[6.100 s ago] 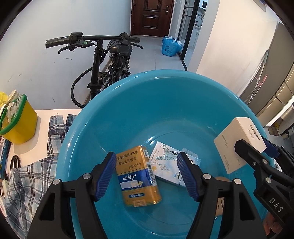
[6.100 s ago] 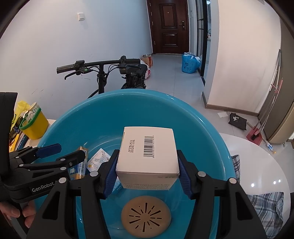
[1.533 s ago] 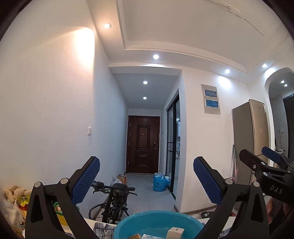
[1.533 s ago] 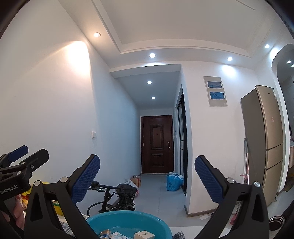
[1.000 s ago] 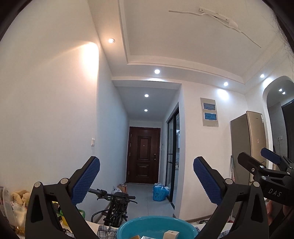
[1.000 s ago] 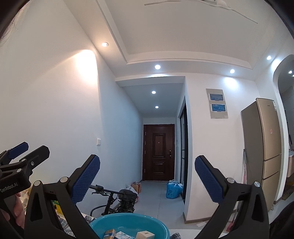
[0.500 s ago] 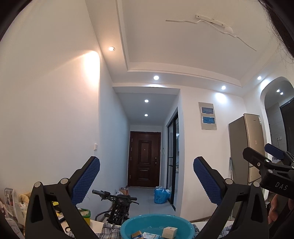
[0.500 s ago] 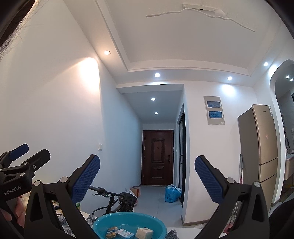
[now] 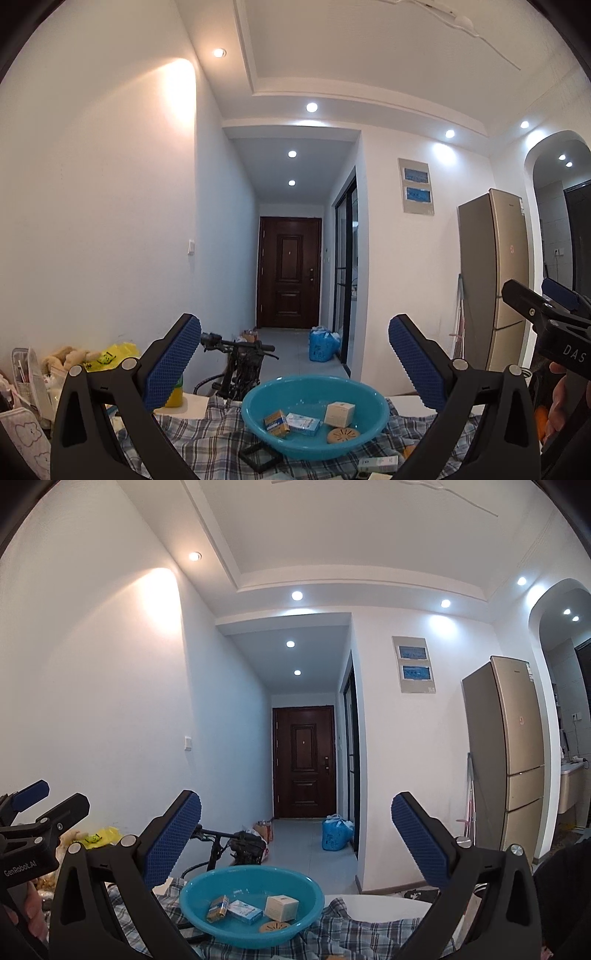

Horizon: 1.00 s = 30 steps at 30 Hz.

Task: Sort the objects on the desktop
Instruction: 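Lower both open tools toward the cluttered items on the shirt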

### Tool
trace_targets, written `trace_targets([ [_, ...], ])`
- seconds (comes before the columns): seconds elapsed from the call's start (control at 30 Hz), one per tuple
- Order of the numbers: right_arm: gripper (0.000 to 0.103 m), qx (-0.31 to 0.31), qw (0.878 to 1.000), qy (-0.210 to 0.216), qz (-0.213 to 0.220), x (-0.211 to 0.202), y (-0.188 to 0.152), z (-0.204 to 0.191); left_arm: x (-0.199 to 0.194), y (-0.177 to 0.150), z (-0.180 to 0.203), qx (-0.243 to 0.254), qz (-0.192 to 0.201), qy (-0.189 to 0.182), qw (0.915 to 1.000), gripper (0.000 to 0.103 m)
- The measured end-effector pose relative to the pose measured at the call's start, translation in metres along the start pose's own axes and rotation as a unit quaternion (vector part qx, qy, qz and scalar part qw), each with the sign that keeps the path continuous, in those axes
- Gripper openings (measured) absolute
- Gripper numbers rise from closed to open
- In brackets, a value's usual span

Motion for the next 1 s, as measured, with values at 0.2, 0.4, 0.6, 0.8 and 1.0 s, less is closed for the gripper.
trace_targets([
  [0.2, 0.103, -0.005, 0.997, 0.0, -0.076, 0.025, -0.035, 0.004, 0.027, -0.026, -0.01, -0.02, -0.066, -0.001, 0.9976, 0.103],
  [0.4, 0.103, -0.034, 0.987, 0.023, -0.158, 0.049, -0.075, -0.006, 0.045, -0.059, -0.008, -0.023, -0.116, 0.014, 0.9929, 0.103],
  [0.6, 0.103, -0.032, 0.974, 0.044, -0.221, 0.063, -0.114, -0.009, 0.067, -0.101, 0.002, -0.002, -0.184, 0.009, 0.9829, 0.103],
  [0.8, 0.103, -0.03, 0.952, 0.062, -0.297, 0.08, -0.161, -0.011, 0.091, -0.15, 0.008, -0.004, -0.268, -0.014, 0.9632, 0.103],
  [1.0, 0.103, -0.014, 0.938, 0.066, -0.339, 0.088, -0.186, -0.007, 0.117, -0.205, -0.001, -0.028, -0.361, -0.015, 0.9319, 0.103],
])
Point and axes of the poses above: each gripper's, at about its wrist camera, not at the fingertips, and x roughly the way its jaws point, z to its right, y to its top, the point moved 3 cm from there along x, roughly the way its jaws point, and after that the axes turned 11 degrees about -z, right-handed, at the moved point
